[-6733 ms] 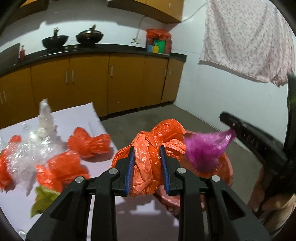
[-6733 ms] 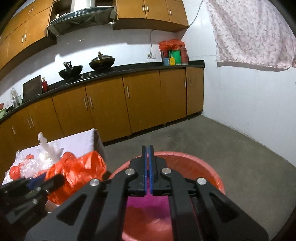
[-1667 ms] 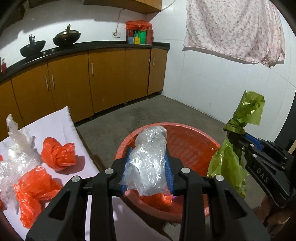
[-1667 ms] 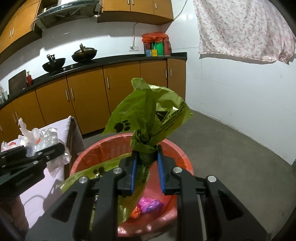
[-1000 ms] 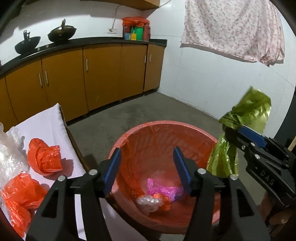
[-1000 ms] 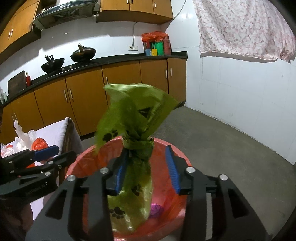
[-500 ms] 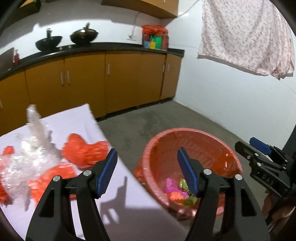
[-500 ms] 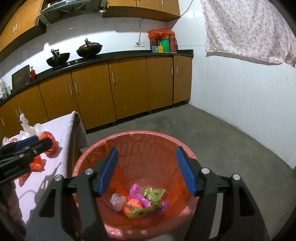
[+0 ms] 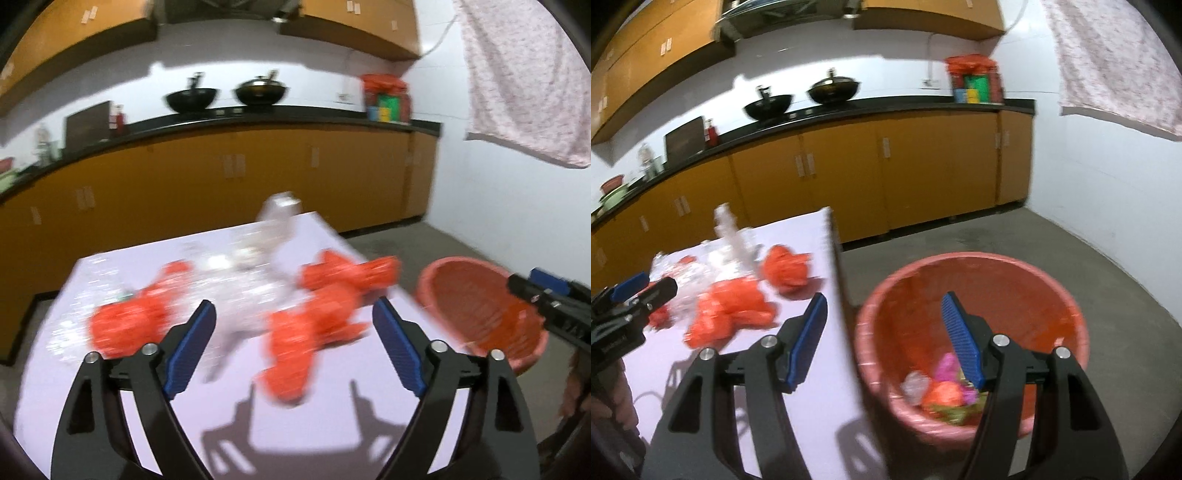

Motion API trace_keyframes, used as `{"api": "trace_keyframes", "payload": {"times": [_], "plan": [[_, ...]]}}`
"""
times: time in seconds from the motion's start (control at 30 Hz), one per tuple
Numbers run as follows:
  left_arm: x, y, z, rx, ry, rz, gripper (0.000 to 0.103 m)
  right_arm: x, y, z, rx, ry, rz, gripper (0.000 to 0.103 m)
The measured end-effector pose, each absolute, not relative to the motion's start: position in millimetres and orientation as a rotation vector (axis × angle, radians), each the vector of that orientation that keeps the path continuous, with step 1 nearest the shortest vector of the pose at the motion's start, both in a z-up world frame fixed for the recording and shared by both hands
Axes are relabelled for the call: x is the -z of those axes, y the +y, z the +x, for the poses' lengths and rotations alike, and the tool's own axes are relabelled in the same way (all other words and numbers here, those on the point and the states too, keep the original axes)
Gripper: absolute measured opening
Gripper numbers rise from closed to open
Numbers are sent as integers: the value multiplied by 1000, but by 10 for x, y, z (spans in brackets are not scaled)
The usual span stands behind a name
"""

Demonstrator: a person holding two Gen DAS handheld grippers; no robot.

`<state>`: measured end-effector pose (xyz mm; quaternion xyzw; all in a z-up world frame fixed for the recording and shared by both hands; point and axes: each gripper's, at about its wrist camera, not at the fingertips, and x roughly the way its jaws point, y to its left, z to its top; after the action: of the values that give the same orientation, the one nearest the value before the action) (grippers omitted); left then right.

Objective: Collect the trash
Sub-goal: 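Return both tools to the table and grasp orange bags with each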

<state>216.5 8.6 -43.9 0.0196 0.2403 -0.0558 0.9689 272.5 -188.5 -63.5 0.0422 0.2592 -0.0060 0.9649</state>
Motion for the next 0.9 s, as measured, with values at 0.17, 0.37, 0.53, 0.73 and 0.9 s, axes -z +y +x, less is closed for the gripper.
{"api": "trace_keyframes", "payload": {"times": [0.17, 0.37, 0.53, 0.73, 0.9], "plan": [[546, 642, 2106, -29, 510, 32, 90, 678, -1324, 2758, -95, 534, 48, 76], [639, 1145, 2104, -132, 521, -13, 90, 759, -812, 2931, -194, 585, 67, 76], [740, 1367, 2144, -158, 537, -25, 90, 925, -478, 3080, -229, 638, 72, 74], [761, 1490, 2302, -151, 544, -24, 92, 1091, -210, 3284, -239, 691, 56, 69], [759, 1473, 2466, -133, 539, 11, 96, 1221, -71, 3441, -238, 729, 58, 68]]}}
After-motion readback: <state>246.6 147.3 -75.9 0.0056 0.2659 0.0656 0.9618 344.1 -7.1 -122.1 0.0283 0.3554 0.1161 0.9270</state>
